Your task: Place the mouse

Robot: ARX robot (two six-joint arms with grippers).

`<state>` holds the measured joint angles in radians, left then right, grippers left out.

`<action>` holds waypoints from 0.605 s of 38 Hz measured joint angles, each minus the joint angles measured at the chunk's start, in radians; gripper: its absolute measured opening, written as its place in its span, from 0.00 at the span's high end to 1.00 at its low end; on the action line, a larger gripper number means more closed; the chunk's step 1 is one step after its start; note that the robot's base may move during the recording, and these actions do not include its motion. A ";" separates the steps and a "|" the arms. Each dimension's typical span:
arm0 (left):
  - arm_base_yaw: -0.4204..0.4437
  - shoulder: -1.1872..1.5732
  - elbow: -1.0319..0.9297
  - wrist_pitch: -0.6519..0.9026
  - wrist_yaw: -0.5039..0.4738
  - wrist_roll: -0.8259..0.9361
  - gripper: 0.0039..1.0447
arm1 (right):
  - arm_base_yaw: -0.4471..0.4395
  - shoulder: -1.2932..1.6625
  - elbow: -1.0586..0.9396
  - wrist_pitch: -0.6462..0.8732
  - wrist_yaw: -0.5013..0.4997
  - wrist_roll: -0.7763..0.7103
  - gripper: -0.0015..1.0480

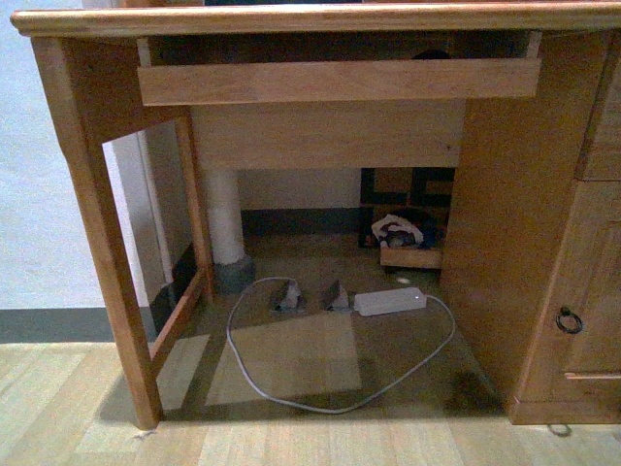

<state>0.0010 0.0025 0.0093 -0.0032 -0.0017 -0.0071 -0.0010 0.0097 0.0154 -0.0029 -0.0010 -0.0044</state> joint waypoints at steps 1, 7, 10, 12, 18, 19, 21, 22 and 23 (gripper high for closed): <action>0.000 0.000 0.000 0.000 0.000 0.000 0.06 | 0.000 0.000 0.000 0.000 0.000 -0.002 0.59; 0.000 0.000 0.000 0.000 0.000 0.000 0.06 | 0.000 0.000 0.000 0.000 0.000 0.002 0.51; 0.000 0.000 0.000 0.000 0.000 0.000 0.06 | 0.000 0.000 0.000 0.000 0.000 0.000 0.61; 0.000 0.000 0.000 0.000 0.000 0.000 0.06 | 0.000 0.000 0.000 0.000 0.000 0.000 0.56; 0.000 0.000 0.000 0.000 0.000 0.000 0.06 | 0.000 0.000 0.000 0.000 0.000 0.002 0.61; 0.000 0.000 0.000 0.000 0.000 0.000 0.06 | 0.000 0.000 0.000 0.000 0.000 0.000 0.57; 0.000 0.000 0.000 0.000 0.000 0.000 0.06 | 0.000 0.000 0.000 0.000 0.000 0.000 0.52; 0.000 0.000 0.000 0.000 0.000 0.000 0.06 | 0.000 0.000 0.000 0.000 0.000 0.000 0.47; 0.000 0.000 0.000 0.000 0.000 0.000 0.06 | 0.000 0.000 0.000 0.000 0.000 0.000 0.40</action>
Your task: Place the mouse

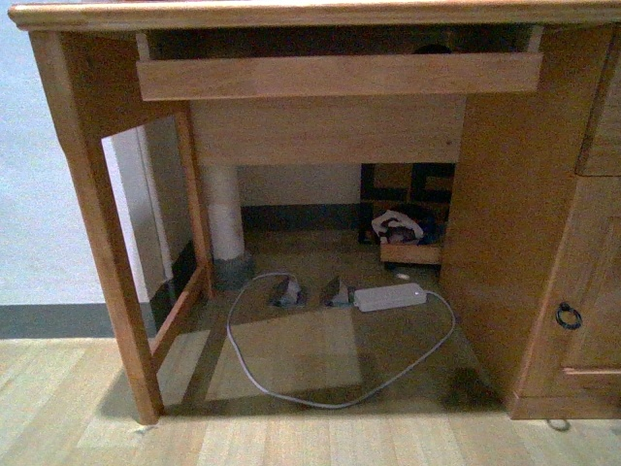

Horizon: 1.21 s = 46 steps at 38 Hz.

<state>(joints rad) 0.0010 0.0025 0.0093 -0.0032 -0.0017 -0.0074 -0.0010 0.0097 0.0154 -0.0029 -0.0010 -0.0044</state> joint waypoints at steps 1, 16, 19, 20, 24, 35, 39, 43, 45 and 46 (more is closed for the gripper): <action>0.000 0.000 0.000 0.000 0.000 0.000 0.06 | 0.000 0.000 0.000 0.000 0.000 0.000 0.35; 0.000 0.000 0.000 0.000 0.000 0.000 0.06 | 0.000 0.000 0.000 0.000 0.000 0.000 0.06; 0.000 0.000 0.000 0.000 0.000 0.000 0.06 | 0.000 0.000 0.000 0.000 0.000 0.000 0.06; 0.000 0.000 0.000 0.000 0.000 0.000 0.06 | 0.000 0.000 0.000 0.000 0.000 0.000 0.06; 0.000 0.000 0.000 0.000 0.000 0.000 0.06 | 0.000 0.000 0.000 0.000 0.000 0.000 0.06; 0.000 0.000 0.000 0.000 0.000 0.000 0.06 | 0.000 0.000 0.000 0.000 0.000 0.000 0.06; 0.000 0.000 0.000 0.000 0.000 0.000 0.06 | 0.000 0.000 0.000 0.000 0.000 0.000 0.06; 0.000 0.000 0.000 0.000 0.000 0.000 0.06 | 0.000 0.000 0.000 0.000 0.000 0.000 0.06; 0.000 0.000 0.000 0.000 0.000 0.000 0.06 | 0.000 0.000 0.000 0.000 0.000 0.000 0.06; 0.000 0.000 0.000 0.000 0.000 0.000 0.06 | 0.000 0.000 0.000 0.000 0.000 0.000 0.06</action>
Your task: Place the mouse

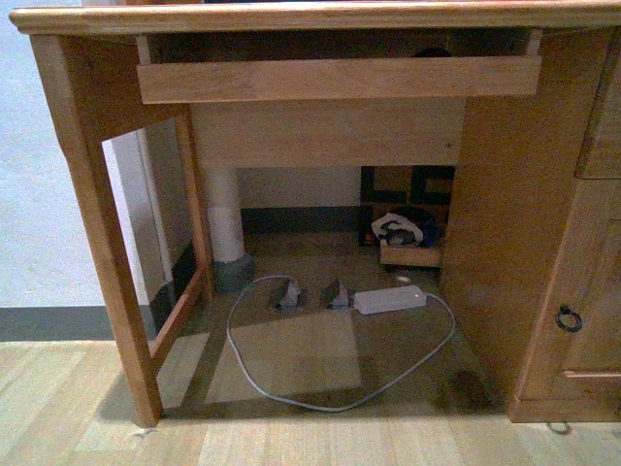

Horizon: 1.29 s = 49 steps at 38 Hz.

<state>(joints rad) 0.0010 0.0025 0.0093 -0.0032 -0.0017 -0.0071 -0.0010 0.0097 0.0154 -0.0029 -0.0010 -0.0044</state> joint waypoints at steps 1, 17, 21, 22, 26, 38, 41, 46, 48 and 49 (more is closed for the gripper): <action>0.000 0.000 0.000 0.000 0.000 0.000 0.06 | 0.000 0.000 0.000 0.000 0.000 0.000 0.06; 0.000 0.000 0.000 0.000 0.000 0.000 0.06 | 0.000 0.000 0.000 0.000 0.000 0.000 0.06; 0.000 0.000 0.000 0.001 0.000 0.000 0.06 | 0.000 0.000 0.000 0.000 0.000 0.000 0.06; 0.000 0.000 0.000 0.000 0.000 0.000 0.06 | 0.000 0.000 0.000 0.000 0.000 0.000 0.06; 0.000 0.000 0.000 0.001 0.000 0.000 0.06 | 0.000 0.000 0.000 -0.001 0.000 0.000 0.06; 0.000 0.000 0.000 0.000 0.000 0.000 0.06 | 0.000 0.000 0.000 -0.002 0.000 0.000 0.06; 0.000 0.000 0.000 -0.002 0.000 0.000 0.06 | 0.000 0.000 0.000 0.001 0.000 0.000 0.06; 0.000 0.000 0.000 0.002 0.000 0.000 0.06 | 0.000 0.000 0.000 -0.002 0.000 0.000 0.06; 0.000 0.000 0.000 0.000 0.000 0.000 0.06 | 0.000 0.000 0.000 0.000 0.000 0.000 0.06; 0.000 0.000 0.000 0.000 0.000 0.000 0.06 | 0.000 0.000 0.000 -0.001 0.000 0.000 0.06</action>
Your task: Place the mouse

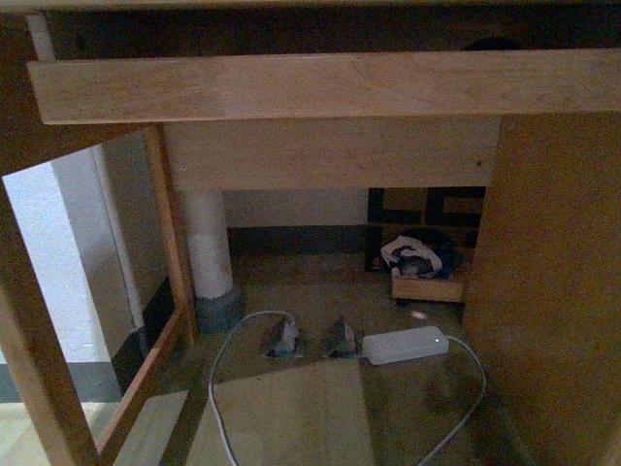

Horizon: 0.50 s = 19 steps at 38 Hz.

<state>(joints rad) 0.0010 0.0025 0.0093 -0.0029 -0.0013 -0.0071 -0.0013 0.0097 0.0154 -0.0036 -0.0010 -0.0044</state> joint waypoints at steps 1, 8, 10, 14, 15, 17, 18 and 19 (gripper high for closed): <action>0.000 0.000 0.000 0.000 -0.002 0.000 0.06 | 0.000 0.000 0.000 0.002 0.000 0.000 0.06; 0.000 0.000 0.000 -0.001 0.000 0.000 0.06 | 0.000 0.000 0.000 0.001 0.000 0.000 0.06; 0.000 0.000 0.000 0.000 0.000 0.000 0.06 | 0.000 0.000 0.000 0.000 0.000 0.000 0.06; 0.000 0.000 0.000 -0.001 0.001 0.000 0.06 | 0.000 0.000 0.000 -0.001 0.000 0.001 0.06; 0.000 0.000 0.000 -0.003 0.000 0.000 0.06 | 0.000 0.000 0.000 -0.002 0.000 0.000 0.06; 0.000 0.000 0.000 -0.002 -0.003 0.000 0.06 | 0.000 0.000 0.000 0.000 0.000 0.000 0.06; 0.000 0.000 0.000 0.000 0.001 0.000 0.06 | 0.000 0.000 0.000 0.001 0.002 0.000 0.06; 0.000 0.000 0.000 0.000 0.002 0.000 0.06 | 0.000 0.000 0.000 -0.001 0.000 0.001 0.06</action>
<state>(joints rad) 0.0006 0.0025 0.0093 -0.0032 0.0006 -0.0067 -0.0013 0.0097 0.0154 -0.0044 -0.0010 -0.0036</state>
